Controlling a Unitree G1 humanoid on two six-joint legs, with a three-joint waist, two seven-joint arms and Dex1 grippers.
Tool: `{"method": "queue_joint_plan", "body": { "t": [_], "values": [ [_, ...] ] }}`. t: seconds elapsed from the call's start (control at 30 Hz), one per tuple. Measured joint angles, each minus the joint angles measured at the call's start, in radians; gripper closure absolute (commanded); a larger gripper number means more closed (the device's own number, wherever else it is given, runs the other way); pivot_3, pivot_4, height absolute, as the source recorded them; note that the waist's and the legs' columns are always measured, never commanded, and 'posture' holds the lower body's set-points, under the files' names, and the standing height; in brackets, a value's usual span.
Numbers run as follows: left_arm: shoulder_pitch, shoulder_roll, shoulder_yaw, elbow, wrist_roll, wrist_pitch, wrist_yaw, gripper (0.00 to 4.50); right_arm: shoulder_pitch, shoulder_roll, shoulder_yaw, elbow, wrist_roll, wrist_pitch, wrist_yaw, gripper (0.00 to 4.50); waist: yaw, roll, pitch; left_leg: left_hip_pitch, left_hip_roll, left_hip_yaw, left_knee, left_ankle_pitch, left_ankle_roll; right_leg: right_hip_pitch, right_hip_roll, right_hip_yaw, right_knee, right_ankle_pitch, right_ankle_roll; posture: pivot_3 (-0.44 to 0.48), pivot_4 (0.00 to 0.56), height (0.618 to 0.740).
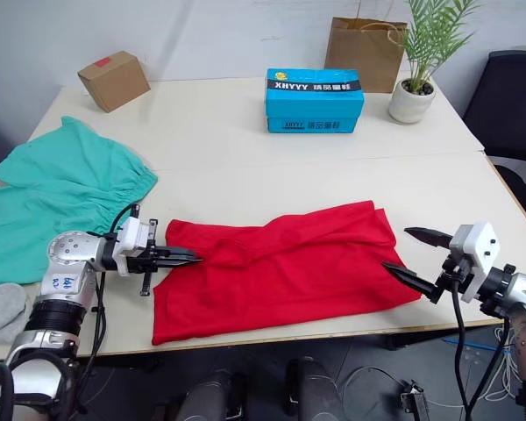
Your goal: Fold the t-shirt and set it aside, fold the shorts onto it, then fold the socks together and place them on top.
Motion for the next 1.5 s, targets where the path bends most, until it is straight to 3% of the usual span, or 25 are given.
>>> {"method": "queue_joint_plan", "body": {
  "t": [0.17,0.27,0.5,0.67,0.77,0.9,1.1,1.2,1.5],
  "values": [
    [0.014,0.017,-0.008,-0.001,0.001,-0.007,0.007,4.47,-0.032,0.000,0.024,0.043,-0.034,-0.033,-0.002,0.00,-0.002,0.000,0.000,0.000,0.000,0.000,0.000,-0.003,0.004,0.001,0.000,-0.001,-0.001,0.000,0.000,0.000,0.150,0.740],
    [0.014,0.020,-0.011,-0.004,0.001,0.039,0.021,3.88,-0.074,0.000,0.059,0.053,-0.045,-0.039,0.000,0.00,-0.004,0.000,0.000,0.000,0.000,-0.001,0.000,-0.003,0.004,0.001,0.000,-0.001,-0.001,0.000,0.000,0.000,0.150,0.740],
    [0.065,0.078,-0.007,-0.135,-0.024,0.133,0.034,1.57,-0.188,-0.015,0.133,0.109,-0.067,-0.032,0.038,0.00,-0.017,0.000,0.000,0.000,0.001,-0.001,0.000,-0.002,0.002,0.001,0.000,-0.001,-0.002,0.000,0.000,0.000,0.150,0.740],
    [0.140,0.164,0.029,-0.317,-0.137,0.319,0.024,0.01,-0.383,-0.057,0.239,0.243,-0.145,-0.069,0.103,0.00,-0.026,0.000,0.000,0.000,0.002,-0.001,-0.001,-0.002,0.001,0.001,0.000,-0.002,-0.002,0.000,0.000,0.000,0.150,0.740],
    [0.141,0.175,0.037,-0.413,-0.174,0.400,0.056,0.01,-0.565,-0.058,0.334,0.423,-0.248,-0.155,0.129,0.00,-0.023,0.000,0.000,0.001,0.002,-0.001,-0.001,-0.001,0.000,0.002,0.001,-0.002,-0.003,0.000,0.000,0.000,0.150,0.740],
    [0.127,0.124,-0.018,-0.429,-0.108,0.395,0.155,0.01,-0.754,-0.030,0.437,0.664,-0.370,-0.280,0.145,0.00,-0.017,0.001,0.000,0.000,0.001,-0.001,-0.001,-0.001,0.000,0.001,0.000,-0.002,-0.004,0.000,-0.001,0.000,0.150,0.740],
    [0.084,0.079,-0.088,-0.398,-0.015,0.368,0.249,0.01,-0.835,0.017,0.471,0.815,-0.398,-0.381,0.228,0.00,-0.019,0.001,0.000,-0.001,0.002,0.001,0.000,-0.001,0.000,0.001,0.000,-0.002,-0.006,0.000,-0.001,0.000,0.150,0.740],
    [0.092,0.079,-0.089,-0.388,-0.010,0.370,0.258,0.60,-0.812,0.019,0.457,0.797,-0.357,-0.381,0.278,0.00,-0.022,0.001,0.000,-0.001,0.003,0.002,0.000,-0.001,0.000,0.001,0.001,-0.002,-0.005,0.000,-0.001,0.000,0.150,0.740],
    [0.135,0.090,-0.080,-0.346,-0.017,0.329,0.231,3.33,-0.634,0.001,0.386,0.586,-0.259,-0.316,0.295,0.00,-0.017,0.001,0.000,0.000,0.003,0.002,0.000,-0.002,0.000,0.001,0.000,-0.002,-0.005,0.001,-0.002,0.000,0.150,0.740]
  ]
}}
